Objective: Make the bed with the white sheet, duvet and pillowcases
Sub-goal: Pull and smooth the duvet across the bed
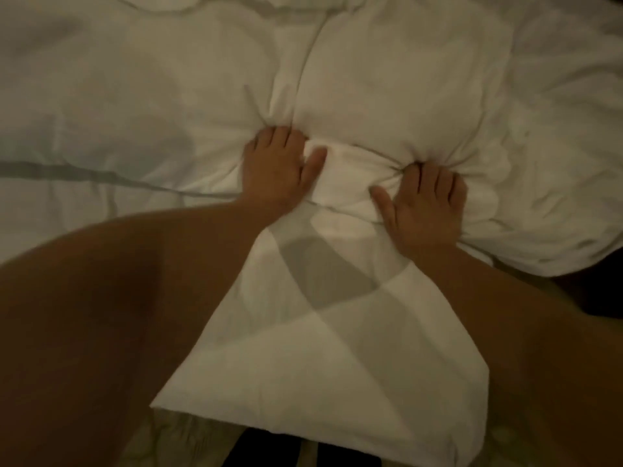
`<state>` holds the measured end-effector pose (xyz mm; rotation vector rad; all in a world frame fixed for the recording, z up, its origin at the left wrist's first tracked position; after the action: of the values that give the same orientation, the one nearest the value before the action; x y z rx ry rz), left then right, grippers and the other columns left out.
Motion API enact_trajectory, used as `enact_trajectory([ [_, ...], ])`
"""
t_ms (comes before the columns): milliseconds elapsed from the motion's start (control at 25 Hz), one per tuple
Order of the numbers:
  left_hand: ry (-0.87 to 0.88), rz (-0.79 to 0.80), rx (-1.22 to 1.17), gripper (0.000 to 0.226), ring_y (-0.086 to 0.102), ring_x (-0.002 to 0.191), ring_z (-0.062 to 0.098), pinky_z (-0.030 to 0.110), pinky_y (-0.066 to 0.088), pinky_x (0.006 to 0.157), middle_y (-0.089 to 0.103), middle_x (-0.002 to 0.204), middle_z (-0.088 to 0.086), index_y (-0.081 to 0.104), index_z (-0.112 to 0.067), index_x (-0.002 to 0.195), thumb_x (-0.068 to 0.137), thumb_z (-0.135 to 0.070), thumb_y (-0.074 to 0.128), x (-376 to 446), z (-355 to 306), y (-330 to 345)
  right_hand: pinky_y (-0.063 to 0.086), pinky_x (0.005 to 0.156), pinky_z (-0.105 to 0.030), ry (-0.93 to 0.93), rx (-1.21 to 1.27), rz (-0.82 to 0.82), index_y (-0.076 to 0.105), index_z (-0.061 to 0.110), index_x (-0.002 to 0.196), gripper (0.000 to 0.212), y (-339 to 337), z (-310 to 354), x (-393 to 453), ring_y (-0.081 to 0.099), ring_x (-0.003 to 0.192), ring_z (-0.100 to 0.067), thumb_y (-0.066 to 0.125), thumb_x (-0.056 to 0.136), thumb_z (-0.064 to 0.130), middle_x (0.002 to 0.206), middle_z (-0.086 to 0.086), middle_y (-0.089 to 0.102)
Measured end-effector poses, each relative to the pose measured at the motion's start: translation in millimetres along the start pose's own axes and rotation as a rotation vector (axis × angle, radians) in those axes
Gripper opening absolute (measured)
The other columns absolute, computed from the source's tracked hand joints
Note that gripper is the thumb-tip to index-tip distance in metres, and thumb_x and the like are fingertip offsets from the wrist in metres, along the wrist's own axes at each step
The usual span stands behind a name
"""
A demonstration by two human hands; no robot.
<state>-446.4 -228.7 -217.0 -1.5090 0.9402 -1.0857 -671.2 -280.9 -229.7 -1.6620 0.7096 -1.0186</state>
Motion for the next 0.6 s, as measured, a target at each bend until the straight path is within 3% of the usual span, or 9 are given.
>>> enact_trajectory([
  [80, -0.040, 0.059, 0.037, 0.052, 0.063, 0.072, 0.036, 0.038, 0.041, 0.060, 0.065, 0.073, 0.014, 0.066, -0.012, 0.080, 0.103, -0.048, 0.037, 13, -1, -7, 0.042, 0.084, -0.044, -0.039, -0.007, -0.089, 0.061, 0.007, 0.098, 0.062, 2, -3, 14, 0.059, 0.088, -0.036, 0.030, 0.104, 0.060, 0.097, -0.018, 0.064],
  [120, -0.056, 0.135, 0.035, 0.057, 0.064, 0.071, 0.036, 0.038, 0.038, 0.060, 0.065, 0.072, 0.015, 0.067, -0.012, 0.082, 0.104, -0.049, 0.029, 18, -3, -10, 0.043, 0.076, -0.042, -0.071, 0.014, -0.101, 0.064, 0.008, 0.090, 0.061, -5, -6, 25, 0.061, 0.079, -0.036, 0.030, 0.106, 0.057, 0.087, -0.018, 0.066],
  [240, -0.108, 0.233, 0.056, 0.071, 0.066, 0.087, 0.039, 0.040, 0.037, 0.067, 0.070, 0.090, 0.017, 0.072, -0.014, 0.102, 0.102, -0.052, 0.012, 19, -4, -27, 0.032, 0.051, -0.027, -0.103, 0.084, -0.019, 0.066, 0.014, 0.068, 0.060, -23, -22, 53, 0.057, 0.050, -0.031, 0.033, 0.107, 0.046, 0.056, -0.012, 0.059],
  [360, -0.116, 0.238, 0.034, 0.063, 0.066, 0.093, 0.039, 0.038, 0.042, 0.076, 0.072, 0.096, 0.020, 0.074, -0.010, 0.096, 0.107, -0.047, 0.024, -1, -16, -65, 0.021, 0.047, -0.022, -0.150, 0.064, -0.096, 0.062, 0.019, 0.060, 0.050, -62, -36, 46, 0.047, 0.039, -0.024, 0.044, 0.104, 0.036, 0.045, -0.005, 0.048],
  [480, -0.045, 0.349, 0.066, 0.063, 0.066, 0.090, 0.038, 0.036, 0.036, 0.072, 0.071, 0.092, 0.020, 0.074, -0.010, 0.090, 0.107, -0.046, 0.024, -40, -16, -95, 0.014, 0.049, -0.014, -0.250, 0.233, 0.026, 0.046, 0.025, 0.054, 0.053, -86, -27, 9, 0.037, 0.034, -0.019, 0.039, 0.105, 0.039, 0.041, 0.007, 0.035],
  [600, -0.054, 0.403, 0.089, 0.058, 0.066, 0.092, 0.038, 0.037, 0.041, 0.076, 0.072, 0.094, 0.017, 0.073, -0.010, 0.098, 0.107, -0.043, 0.027, -72, -4, -120, 0.015, 0.051, -0.024, -0.314, 0.185, -0.061, 0.064, 0.019, 0.058, 0.059, -104, -7, -23, 0.051, 0.037, -0.026, 0.030, 0.105, 0.032, 0.045, -0.005, 0.053],
])
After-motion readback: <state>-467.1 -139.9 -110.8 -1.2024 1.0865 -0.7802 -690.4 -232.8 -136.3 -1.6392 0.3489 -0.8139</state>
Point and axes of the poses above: each hand's wrist, its own x-axis towards the middle knuckle, its own y-axis out of the palm, z = x × y, the point moved 5 cm from there along x, towards the middle knuckle
